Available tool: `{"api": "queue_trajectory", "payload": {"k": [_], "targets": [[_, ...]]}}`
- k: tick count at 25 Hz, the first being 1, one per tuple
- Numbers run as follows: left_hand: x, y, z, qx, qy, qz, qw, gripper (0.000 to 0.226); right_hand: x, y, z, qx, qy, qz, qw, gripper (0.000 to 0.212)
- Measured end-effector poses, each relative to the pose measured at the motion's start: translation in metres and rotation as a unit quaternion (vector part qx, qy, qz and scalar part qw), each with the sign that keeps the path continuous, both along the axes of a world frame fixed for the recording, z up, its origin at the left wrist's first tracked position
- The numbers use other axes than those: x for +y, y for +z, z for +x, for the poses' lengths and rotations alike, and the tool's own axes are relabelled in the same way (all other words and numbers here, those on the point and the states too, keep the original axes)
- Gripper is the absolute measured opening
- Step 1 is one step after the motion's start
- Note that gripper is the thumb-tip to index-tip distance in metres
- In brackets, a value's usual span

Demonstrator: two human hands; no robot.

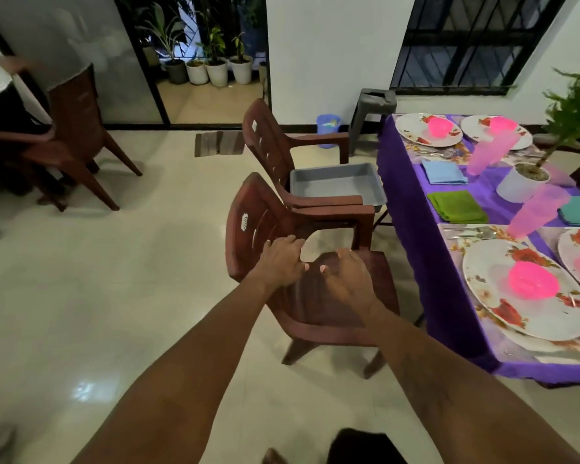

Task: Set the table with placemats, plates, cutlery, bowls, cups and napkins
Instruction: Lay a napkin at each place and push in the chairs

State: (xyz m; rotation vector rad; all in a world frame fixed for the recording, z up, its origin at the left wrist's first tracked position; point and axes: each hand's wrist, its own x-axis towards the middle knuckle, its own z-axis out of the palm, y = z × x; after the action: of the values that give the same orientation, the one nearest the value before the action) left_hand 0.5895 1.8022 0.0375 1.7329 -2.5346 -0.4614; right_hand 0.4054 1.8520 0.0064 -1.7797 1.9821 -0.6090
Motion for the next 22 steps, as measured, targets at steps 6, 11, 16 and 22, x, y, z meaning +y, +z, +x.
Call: {"api": "queue_trajectory", "payload": {"k": [6, 11, 16, 22], "targets": [[-0.080, -0.001, 0.080, -0.005, -0.008, -0.011, 1.000, 0.069, -0.083, -0.004, 0.072, -0.029, -0.035, 0.004, 0.999, 0.057], [-0.179, -0.007, 0.122, -0.010, -0.048, -0.011, 0.999, 0.067, -0.173, -0.025, 0.116, -0.052, -0.081, -0.006, 0.995, 0.052], [-0.279, -0.015, 0.149, -0.023, -0.099, 0.014, 0.995, 0.061, -0.261, -0.032, 0.149, -0.083, -0.138, -0.002, 0.987, 0.039], [-0.382, 0.008, 0.166, -0.010, -0.151, 0.014, 0.988, 0.062, -0.348, -0.015, 0.180, -0.082, -0.193, 0.003, 0.978, 0.036]]}}
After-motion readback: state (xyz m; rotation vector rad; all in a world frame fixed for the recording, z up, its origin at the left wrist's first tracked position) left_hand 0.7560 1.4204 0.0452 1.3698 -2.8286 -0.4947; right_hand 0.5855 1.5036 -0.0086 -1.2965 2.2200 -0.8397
